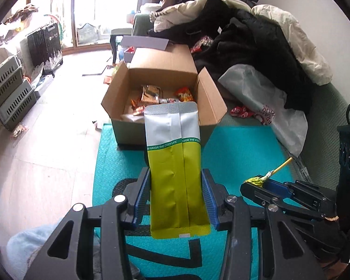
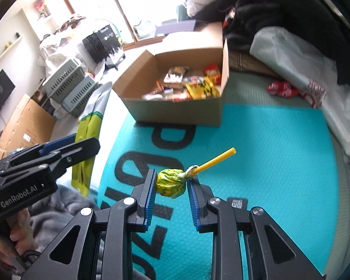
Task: Organize snacks
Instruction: 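Carry the pouch and lollipop over the box with both tools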
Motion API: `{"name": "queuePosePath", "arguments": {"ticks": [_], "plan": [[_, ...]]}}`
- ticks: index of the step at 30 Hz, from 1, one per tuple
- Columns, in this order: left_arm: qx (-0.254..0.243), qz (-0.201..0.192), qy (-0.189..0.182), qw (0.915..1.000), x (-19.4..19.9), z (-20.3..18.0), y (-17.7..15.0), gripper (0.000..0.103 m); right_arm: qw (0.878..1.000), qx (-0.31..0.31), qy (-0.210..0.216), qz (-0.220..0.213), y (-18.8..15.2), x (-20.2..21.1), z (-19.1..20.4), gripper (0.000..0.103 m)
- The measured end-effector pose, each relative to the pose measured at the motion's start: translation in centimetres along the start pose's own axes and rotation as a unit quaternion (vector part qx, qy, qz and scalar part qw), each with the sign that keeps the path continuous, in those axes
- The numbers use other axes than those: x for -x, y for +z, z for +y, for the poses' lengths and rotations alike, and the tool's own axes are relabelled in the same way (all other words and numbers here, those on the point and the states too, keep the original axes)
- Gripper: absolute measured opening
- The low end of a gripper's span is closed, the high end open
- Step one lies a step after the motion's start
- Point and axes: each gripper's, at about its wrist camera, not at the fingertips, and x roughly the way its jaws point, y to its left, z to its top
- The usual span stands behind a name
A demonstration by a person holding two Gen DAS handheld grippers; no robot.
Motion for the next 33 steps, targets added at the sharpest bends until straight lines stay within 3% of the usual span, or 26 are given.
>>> {"name": "queuePosePath", "arguments": {"ticks": [9,19,25,33], "plan": [[0.000,-0.059,-0.005,0.9983,2.4,0.5,5.4,0.042,0.997,0.045,0.002,-0.059,5.8,2.9,1.4,0.026],[-0.001,-0.097,-0.006,0.9953,1.4,1.1,11.6,0.042,0.992,0.076,0.011,-0.101,13.5,3.3,1.2,0.026],[-0.005,-0.109,-0.002,0.9941,-0.5,1.6,15.5,0.042,0.990,0.083,0.010,-0.116,17.6,2.3,0.4,0.026],[-0.003,-0.094,0.013,0.9955,-6.2,2.8,18.9,0.042,0.989,0.095,-0.002,-0.117,21.9,-1.8,-0.7,0.026]]}}
